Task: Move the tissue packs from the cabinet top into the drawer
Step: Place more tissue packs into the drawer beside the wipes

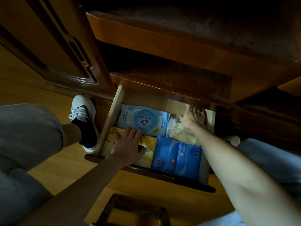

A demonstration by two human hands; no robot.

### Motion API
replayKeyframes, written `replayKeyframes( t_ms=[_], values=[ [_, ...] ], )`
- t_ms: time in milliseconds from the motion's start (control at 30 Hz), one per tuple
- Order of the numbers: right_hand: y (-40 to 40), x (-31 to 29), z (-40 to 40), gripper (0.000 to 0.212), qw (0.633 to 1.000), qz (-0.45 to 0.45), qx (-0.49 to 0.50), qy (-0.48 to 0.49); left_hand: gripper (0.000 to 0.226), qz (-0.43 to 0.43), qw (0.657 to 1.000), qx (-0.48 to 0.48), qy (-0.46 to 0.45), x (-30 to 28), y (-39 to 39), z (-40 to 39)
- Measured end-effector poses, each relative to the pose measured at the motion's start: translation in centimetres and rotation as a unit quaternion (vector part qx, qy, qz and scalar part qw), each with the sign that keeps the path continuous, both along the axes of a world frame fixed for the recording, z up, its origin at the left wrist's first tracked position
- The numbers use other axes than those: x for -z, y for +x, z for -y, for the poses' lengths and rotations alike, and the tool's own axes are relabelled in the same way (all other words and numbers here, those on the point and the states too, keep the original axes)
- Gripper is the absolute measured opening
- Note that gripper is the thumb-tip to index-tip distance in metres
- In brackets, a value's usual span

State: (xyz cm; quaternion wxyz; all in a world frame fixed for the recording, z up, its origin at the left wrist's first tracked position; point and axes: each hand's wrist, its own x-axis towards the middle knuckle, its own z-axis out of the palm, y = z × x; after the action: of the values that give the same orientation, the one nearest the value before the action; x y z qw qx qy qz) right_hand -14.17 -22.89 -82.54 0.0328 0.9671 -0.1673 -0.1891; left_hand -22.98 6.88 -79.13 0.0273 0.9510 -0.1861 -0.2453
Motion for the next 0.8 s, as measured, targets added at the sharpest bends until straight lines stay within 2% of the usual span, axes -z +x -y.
replayKeyframes(
  t_ms=[100,233,300,433,533,600,667,800],
  values=[
    [-0.3,-1.1,-1.1,0.063,0.996,0.005,-0.087,-0.018,0.072,-0.009,1.000,-0.004,-0.003,0.0,0.3,0.2],
    [-2.8,-3.1,-4.4,0.057,0.989,0.035,-0.142,0.018,0.070,-0.024,1.000,0.001,0.013,0.0,0.7,0.0],
    [-5.1,-4.3,-5.5,0.062,0.985,0.041,-0.162,0.053,0.067,-0.048,0.999,0.006,0.012,-0.4,0.9,-0.4],
    [-8.8,-8.8,-5.8,0.079,0.971,-0.020,-0.165,0.172,0.049,-0.072,0.995,-0.017,-0.071,-3.2,2.2,-1.4],
    [-9.4,-14.6,-4.7,0.069,0.967,-0.015,-0.133,0.215,0.042,-0.008,0.989,-0.037,-0.141,-8.9,3.9,-1.6],
    [-9.3,-19.9,-3.4,0.052,0.961,0.042,-0.126,0.244,0.038,0.051,0.981,-0.020,-0.184,-14.5,5.1,-1.1],
    [-9.3,-26.0,-2.3,0.038,0.941,0.138,-0.149,0.269,0.030,0.137,0.963,0.010,-0.232,-21.1,6.1,-0.4],
    [-9.5,-38.7,-0.5,0.024,0.875,0.355,-0.202,0.258,0.024,0.310,0.892,0.071,-0.321,-34.9,8.0,0.9]
  ],
)
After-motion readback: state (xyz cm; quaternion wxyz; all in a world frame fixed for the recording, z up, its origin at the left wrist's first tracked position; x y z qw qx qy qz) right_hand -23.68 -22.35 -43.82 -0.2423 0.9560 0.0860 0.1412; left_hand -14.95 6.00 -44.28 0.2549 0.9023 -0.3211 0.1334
